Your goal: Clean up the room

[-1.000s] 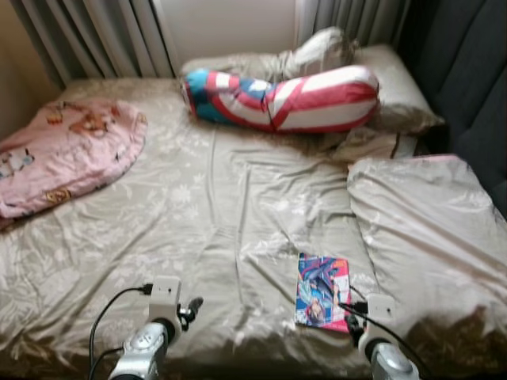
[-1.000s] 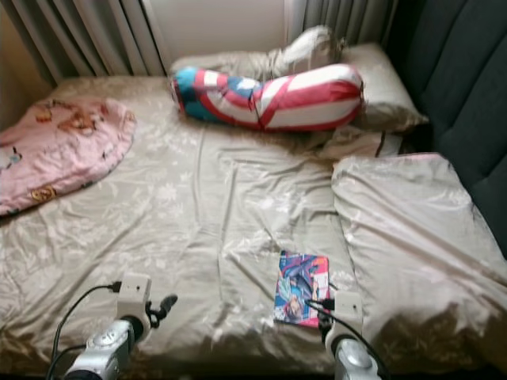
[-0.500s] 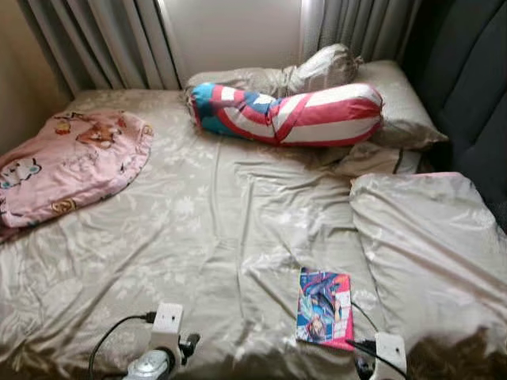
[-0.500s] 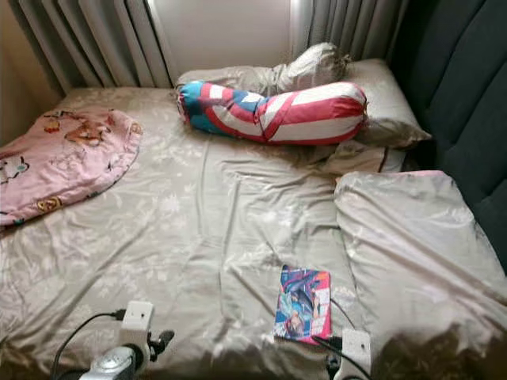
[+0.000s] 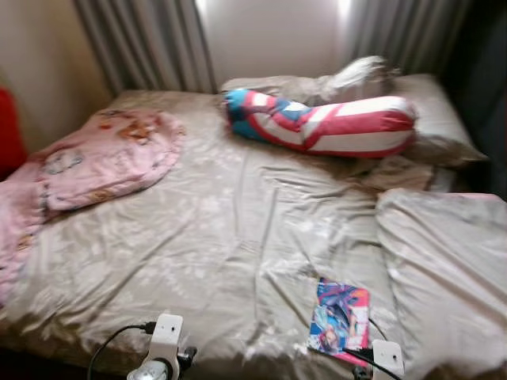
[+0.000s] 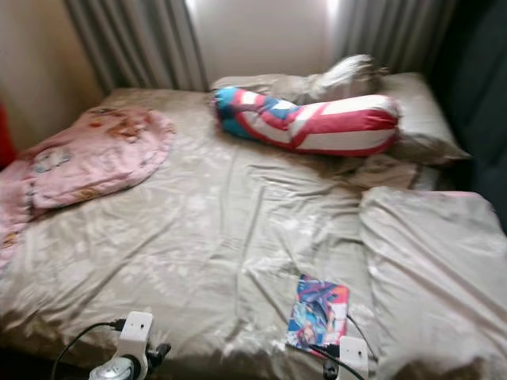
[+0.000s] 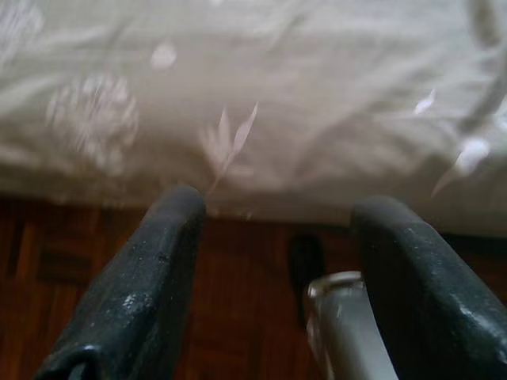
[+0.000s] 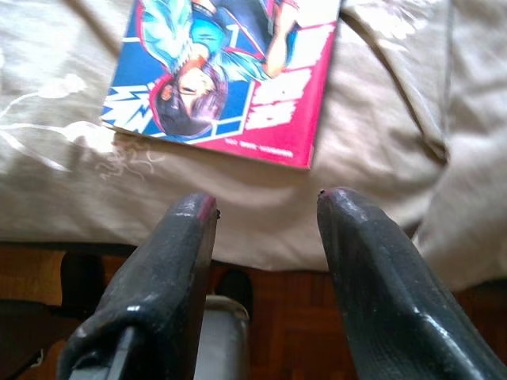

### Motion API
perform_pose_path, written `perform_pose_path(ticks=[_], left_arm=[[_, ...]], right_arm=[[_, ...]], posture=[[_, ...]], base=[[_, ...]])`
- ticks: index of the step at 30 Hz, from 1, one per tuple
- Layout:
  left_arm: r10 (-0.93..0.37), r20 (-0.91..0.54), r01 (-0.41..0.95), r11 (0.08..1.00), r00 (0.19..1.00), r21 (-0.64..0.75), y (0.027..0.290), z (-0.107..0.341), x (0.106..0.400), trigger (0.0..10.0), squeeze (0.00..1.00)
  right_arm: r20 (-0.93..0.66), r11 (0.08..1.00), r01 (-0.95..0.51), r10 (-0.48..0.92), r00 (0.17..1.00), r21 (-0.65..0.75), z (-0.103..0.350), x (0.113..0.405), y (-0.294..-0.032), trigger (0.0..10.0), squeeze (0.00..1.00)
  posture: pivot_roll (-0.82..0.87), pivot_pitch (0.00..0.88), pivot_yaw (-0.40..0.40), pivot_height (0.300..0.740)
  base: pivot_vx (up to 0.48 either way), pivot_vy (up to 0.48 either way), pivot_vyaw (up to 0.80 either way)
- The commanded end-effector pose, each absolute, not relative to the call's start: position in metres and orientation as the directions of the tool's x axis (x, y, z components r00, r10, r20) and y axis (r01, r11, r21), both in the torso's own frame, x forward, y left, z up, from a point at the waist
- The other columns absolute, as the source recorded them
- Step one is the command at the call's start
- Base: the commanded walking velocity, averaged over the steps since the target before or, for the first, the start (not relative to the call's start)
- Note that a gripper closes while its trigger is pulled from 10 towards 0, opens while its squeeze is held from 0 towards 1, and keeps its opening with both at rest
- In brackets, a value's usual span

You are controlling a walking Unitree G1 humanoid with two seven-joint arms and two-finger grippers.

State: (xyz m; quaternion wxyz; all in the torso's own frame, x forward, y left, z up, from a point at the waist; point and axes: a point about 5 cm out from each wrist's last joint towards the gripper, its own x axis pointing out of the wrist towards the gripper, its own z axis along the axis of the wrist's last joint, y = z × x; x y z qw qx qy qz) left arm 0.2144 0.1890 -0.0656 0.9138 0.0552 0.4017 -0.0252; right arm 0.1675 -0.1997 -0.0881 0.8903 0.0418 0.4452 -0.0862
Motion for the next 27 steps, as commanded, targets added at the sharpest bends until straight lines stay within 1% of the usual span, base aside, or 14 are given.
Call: perform_pose_path(ticks=[1,6,11,17,23,24,27], left_arm=[[0.002,-0.743,0.103,0.990,0.670,0.096,0.1899,-0.0668,0.2123,10.0,0.00],[0.003,-0.750,0.107,0.989,0.661,0.098,0.1891,-0.0686,0.2094,10.0,0.00],[0.000,-0.752,0.116,0.988,0.660,0.101,0.1875,-0.0699,0.2074,10.0,0.00],[-0.003,-0.751,0.121,0.987,0.660,0.102,0.1871,-0.0693,0.2087,10.0,0.00],[-0.004,-0.749,0.121,0.987,0.662,0.102,0.1871,-0.0688,0.2095,10.0,0.00],[-0.004,-0.749,0.121,0.987,0.663,0.102,0.1871,-0.0686,0.2099,10.0,0.00],[-0.004,-0.748,0.122,0.987,0.663,0.104,0.1873,-0.0684,0.2102,10.0,0.00]], right_arm=[[-0.817,0.985,0.172,-0.099,0.567,0.000,-0.0913,0.1619,-0.1969,10.0,0.00],[-0.819,0.981,0.194,-0.104,0.565,0.010,-0.0921,0.1597,-0.1973,10.0,0.00],[-0.828,0.982,0.190,-0.107,0.550,0.000,-0.0934,0.1558,-0.2007,10.0,0.00],[-0.833,0.990,0.142,-0.100,0.545,-0.026,-0.0932,0.1562,-0.2015,10.0,0.00],[-0.829,0.988,0.155,-0.108,0.549,-0.026,-0.0921,0.1594,-0.2013,10.0,0.00],[-0.829,0.985,0.174,-0.113,0.548,-0.019,-0.0921,0.1596,-0.2009,10.0,0.00],[-0.830,0.985,0.174,-0.112,0.546,-0.019,-0.0923,0.1597,-0.1997,10.0,0.00]], posture=[[-0.08,0.000,0.016,0.729],[-0.07,0.000,0.016,0.729],[-0.06,0.000,0.010,0.729],[-0.07,0.000,0.010,0.729],[-0.07,0.000,0.009,0.729],[-0.07,0.000,0.010,0.729],[-0.06,0.000,0.010,0.729]], base=[[0.000,0.000,0.00],[0.000,0.000,0.00],[0.000,0.338,0.00],[0.000,0.359,0.00],[0.000,0.379,0.78],[0.000,0.379,0.00],[0.000,0.379,0.00]])
